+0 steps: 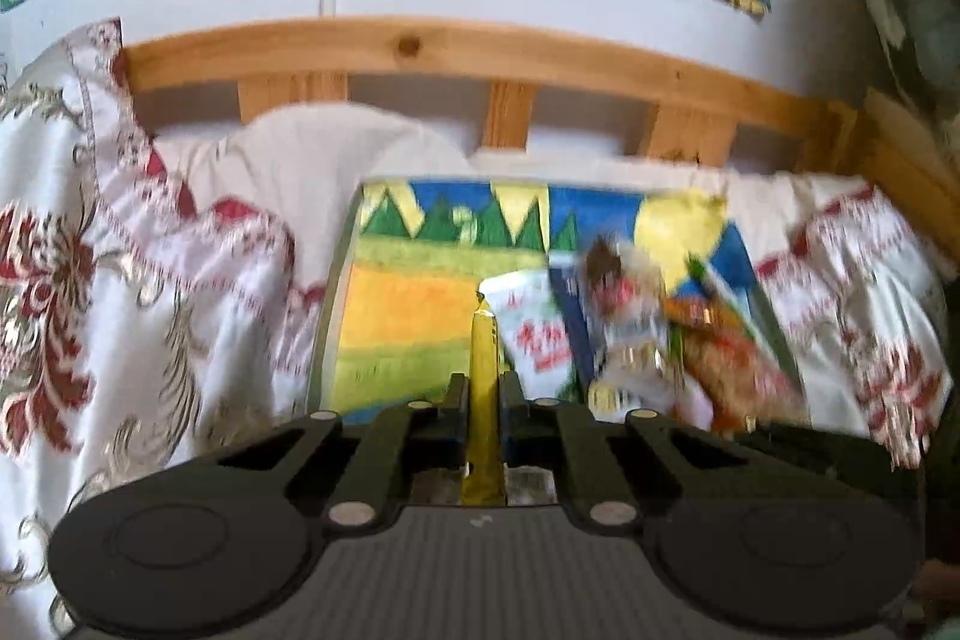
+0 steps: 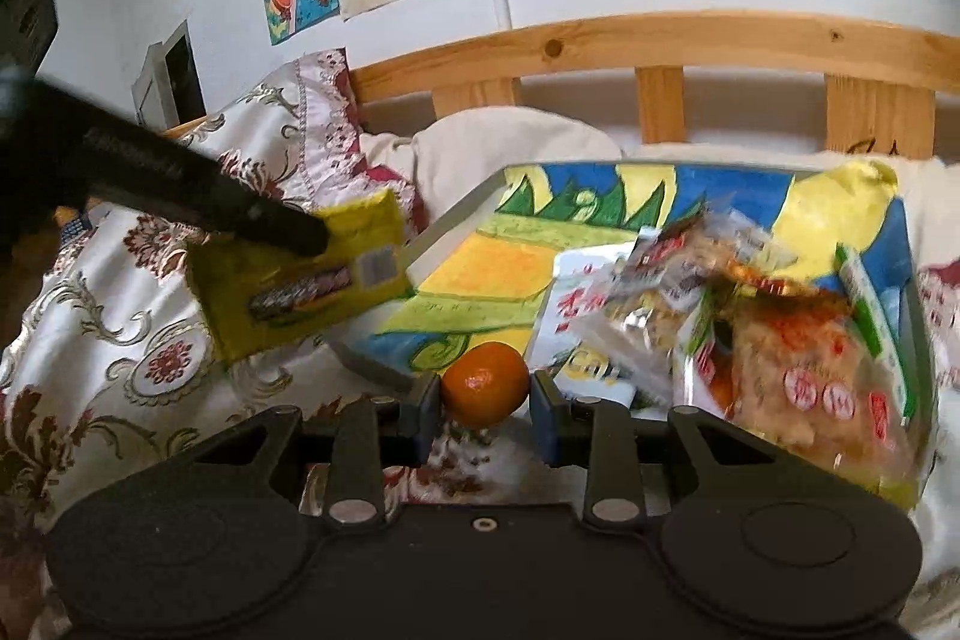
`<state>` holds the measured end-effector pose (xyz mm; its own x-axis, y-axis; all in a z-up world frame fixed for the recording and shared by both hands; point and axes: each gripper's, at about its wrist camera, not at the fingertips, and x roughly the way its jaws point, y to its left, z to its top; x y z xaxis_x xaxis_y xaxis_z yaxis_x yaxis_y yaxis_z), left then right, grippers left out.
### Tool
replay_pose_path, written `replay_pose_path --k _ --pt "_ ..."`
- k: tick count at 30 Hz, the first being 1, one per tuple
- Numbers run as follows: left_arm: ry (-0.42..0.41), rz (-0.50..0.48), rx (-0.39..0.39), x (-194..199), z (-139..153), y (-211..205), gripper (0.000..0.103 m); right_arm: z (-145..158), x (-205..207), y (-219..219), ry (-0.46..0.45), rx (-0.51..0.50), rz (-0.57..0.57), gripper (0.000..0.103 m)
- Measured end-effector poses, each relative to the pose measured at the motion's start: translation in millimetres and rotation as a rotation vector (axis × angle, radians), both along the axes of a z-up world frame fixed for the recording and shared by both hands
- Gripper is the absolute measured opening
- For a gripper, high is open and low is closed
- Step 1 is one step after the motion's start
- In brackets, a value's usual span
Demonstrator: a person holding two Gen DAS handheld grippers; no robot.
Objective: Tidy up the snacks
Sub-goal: 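Lower and release the yellow bar in the tray with the left tool while the right tool releases the mandarin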
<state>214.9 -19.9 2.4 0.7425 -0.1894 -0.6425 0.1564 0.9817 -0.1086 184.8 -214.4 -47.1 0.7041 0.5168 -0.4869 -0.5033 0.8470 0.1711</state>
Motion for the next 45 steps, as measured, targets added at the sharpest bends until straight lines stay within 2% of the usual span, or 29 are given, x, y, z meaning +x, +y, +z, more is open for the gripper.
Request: replay_pose_path --k 8,13,19,25,39,42,45 --pt "-0.067 0.085 -0.079 46.6 -17.6 -8.0 0.01 -10.2 20.7 -3.2 -0.004 0.007 -0.019 0.034" --pt "-0.058 0.11 -0.099 61.3 -34.8 -11.4 0.01 -16.1 31.9 -3.1 0.001 0.021 -0.019 0.034" --pt "-0.017 0.126 -0.096 63.9 -60.5 -12.2 0.01 -20.4 39.5 2.5 0.019 0.007 -0.011 0.034" --pt "0.002 0.14 -0.103 60.3 -72.9 -10.0 0.01 -24.3 43.8 9.7 0.039 -0.039 -0.009 0.035" --pt "0.025 0.196 -0.089 54.4 -78.8 0.2 0.013 -24.0 42.6 10.2 0.037 -0.042 -0.01 0.042" --pt "0.031 0.208 -0.085 51.9 -79.4 2.8 0.017 -23.2 41.5 9.9 0.031 -0.042 -0.012 0.045" --pt "0.028 0.22 -0.075 47.8 -78.6 4.7 0.032 -21.7 39.6 9.7 0.024 -0.039 -0.015 0.05"
